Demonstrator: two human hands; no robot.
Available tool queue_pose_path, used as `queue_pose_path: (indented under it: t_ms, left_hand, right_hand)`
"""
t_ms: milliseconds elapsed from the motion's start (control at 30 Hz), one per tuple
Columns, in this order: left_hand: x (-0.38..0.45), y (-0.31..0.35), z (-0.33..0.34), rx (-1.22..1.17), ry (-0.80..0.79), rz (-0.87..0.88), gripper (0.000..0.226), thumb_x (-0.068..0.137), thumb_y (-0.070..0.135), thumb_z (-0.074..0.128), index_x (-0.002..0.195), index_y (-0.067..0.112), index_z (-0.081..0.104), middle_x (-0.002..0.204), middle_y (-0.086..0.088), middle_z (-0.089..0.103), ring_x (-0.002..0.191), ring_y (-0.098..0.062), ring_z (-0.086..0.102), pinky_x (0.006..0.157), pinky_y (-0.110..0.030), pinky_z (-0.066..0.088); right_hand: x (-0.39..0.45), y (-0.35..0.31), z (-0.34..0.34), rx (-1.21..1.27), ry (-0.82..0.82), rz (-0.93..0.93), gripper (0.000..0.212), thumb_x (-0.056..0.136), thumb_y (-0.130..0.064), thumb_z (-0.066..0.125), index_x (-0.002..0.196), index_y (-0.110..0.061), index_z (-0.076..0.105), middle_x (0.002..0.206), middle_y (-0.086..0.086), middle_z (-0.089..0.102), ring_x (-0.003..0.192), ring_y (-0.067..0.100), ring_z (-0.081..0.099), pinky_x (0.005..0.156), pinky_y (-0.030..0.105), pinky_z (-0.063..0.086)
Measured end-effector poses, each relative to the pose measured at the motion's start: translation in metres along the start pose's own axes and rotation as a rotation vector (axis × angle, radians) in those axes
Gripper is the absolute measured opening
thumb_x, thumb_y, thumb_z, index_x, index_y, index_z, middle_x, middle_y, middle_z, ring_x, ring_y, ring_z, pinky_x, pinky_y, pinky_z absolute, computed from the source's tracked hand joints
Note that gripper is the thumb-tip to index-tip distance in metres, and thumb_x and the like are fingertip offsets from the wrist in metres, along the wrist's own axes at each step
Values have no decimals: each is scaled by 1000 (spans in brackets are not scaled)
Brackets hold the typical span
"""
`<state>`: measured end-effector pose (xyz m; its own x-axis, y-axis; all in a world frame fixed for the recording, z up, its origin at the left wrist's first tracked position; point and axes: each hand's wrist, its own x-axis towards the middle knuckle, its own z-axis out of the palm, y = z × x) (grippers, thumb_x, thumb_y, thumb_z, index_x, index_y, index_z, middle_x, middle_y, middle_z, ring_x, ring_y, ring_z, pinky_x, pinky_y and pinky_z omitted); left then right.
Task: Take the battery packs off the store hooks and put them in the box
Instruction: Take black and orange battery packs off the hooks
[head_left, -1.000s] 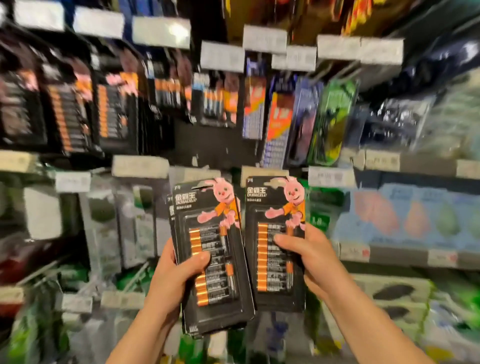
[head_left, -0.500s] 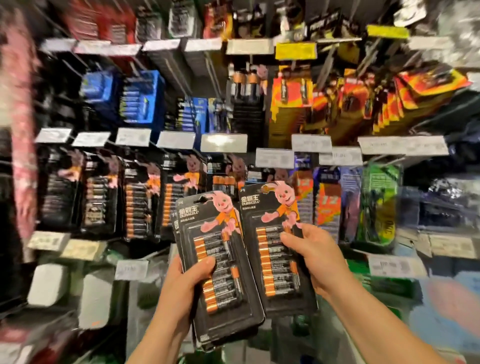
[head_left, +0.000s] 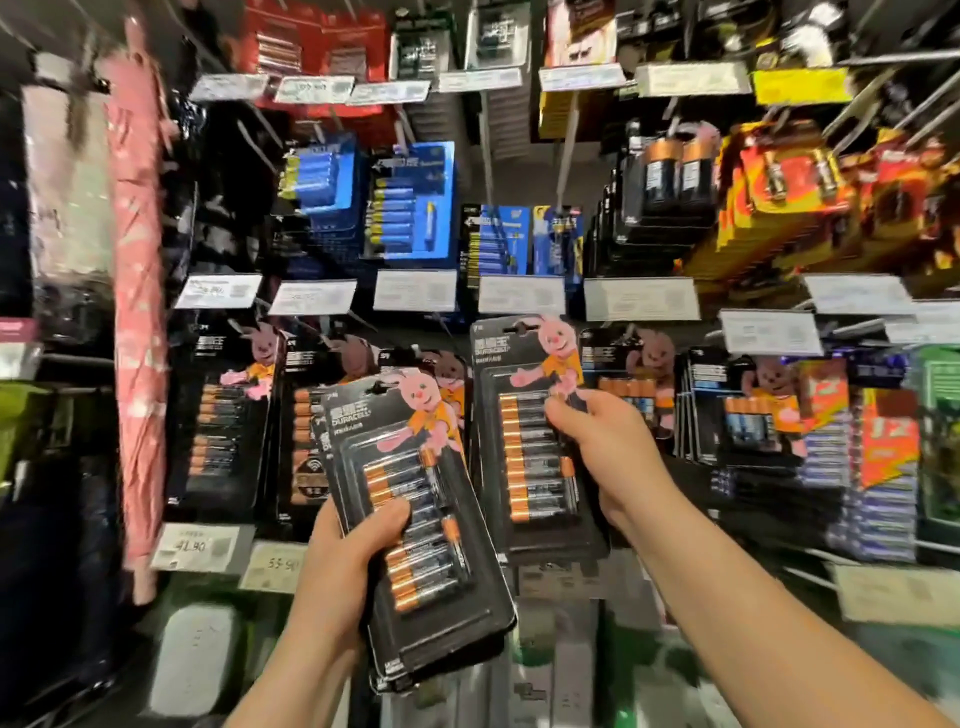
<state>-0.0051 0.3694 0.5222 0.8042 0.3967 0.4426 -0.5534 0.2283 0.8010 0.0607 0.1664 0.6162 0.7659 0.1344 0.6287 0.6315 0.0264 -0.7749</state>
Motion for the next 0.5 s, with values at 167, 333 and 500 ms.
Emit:
queue_pose_path:
  t_ms: [167, 333, 500]
  left_hand:
    - [17, 9, -12, -31, -7, -4, 31, 80, 10, 72, 106, 23, 61, 87, -4, 77, 75, -23, 74, 70, -41, 55]
    - [23, 10, -19, -102, -40, -22, 44, 64, 19, 70, 107, 19, 62, 87, -6, 76, 72, -24, 73, 70, -41, 56]
    - [29, 6, -21, -113, -79, -41, 56, 63, 20, 70, 118, 12, 61, 93, -9, 76, 75, -25, 74, 72, -41, 56]
  right_hand:
    - [11, 3, 26, -6, 60, 43, 13, 92, -22, 62, 93, -10, 68, 80, -5, 74, 73, 5, 70, 63, 19, 54]
    - [14, 13, 37, -23, 162, 49, 46, 81, -43, 64, 111, -8, 66, 110, 7, 70, 102, 26, 66, 93, 50, 52]
    - [15, 14, 40, -13, 229, 59, 33, 87, -32, 62, 108, -8, 65, 107, 8, 71, 98, 27, 67, 88, 49, 54]
